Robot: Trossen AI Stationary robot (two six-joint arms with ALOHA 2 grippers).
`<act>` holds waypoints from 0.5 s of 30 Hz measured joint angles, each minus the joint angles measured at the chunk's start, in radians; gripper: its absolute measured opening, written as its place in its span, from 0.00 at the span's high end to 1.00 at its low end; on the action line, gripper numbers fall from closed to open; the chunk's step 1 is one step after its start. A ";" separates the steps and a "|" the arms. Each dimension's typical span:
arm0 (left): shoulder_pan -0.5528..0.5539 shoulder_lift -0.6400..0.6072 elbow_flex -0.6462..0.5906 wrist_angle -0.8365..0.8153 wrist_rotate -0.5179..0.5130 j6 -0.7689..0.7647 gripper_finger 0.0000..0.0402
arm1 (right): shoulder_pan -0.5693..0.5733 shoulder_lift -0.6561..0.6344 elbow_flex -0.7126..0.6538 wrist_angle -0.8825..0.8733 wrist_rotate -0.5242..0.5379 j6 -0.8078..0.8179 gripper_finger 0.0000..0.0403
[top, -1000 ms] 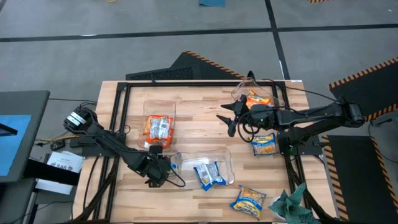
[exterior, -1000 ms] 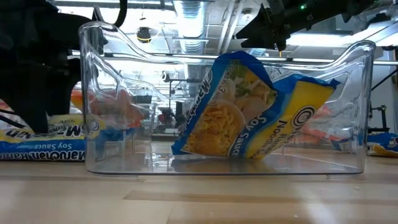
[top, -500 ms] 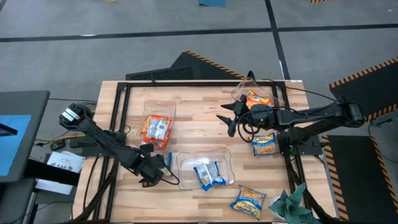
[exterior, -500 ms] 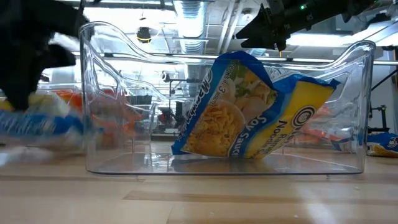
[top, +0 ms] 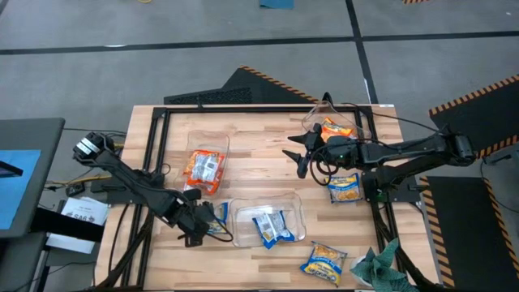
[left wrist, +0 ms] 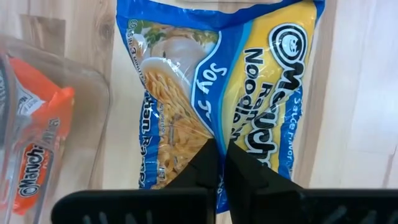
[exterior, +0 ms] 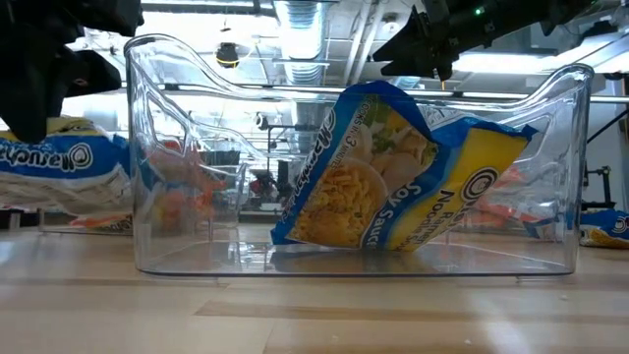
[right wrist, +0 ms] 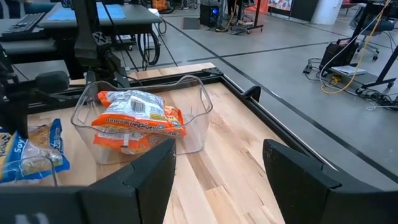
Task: Sort Maruchan noodles
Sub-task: Put the blue noodle pack into the bottom transparent bin
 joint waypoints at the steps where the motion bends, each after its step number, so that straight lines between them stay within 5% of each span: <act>1: 0.000 -0.001 0.000 -0.001 0.000 0.001 1.00 | 0.000 0.000 0.000 0.000 0.000 0.000 0.34; 15: 0.000 -0.013 0.002 0.022 -0.002 0.017 1.00 | 0.000 0.000 0.000 0.000 0.000 -0.002 0.34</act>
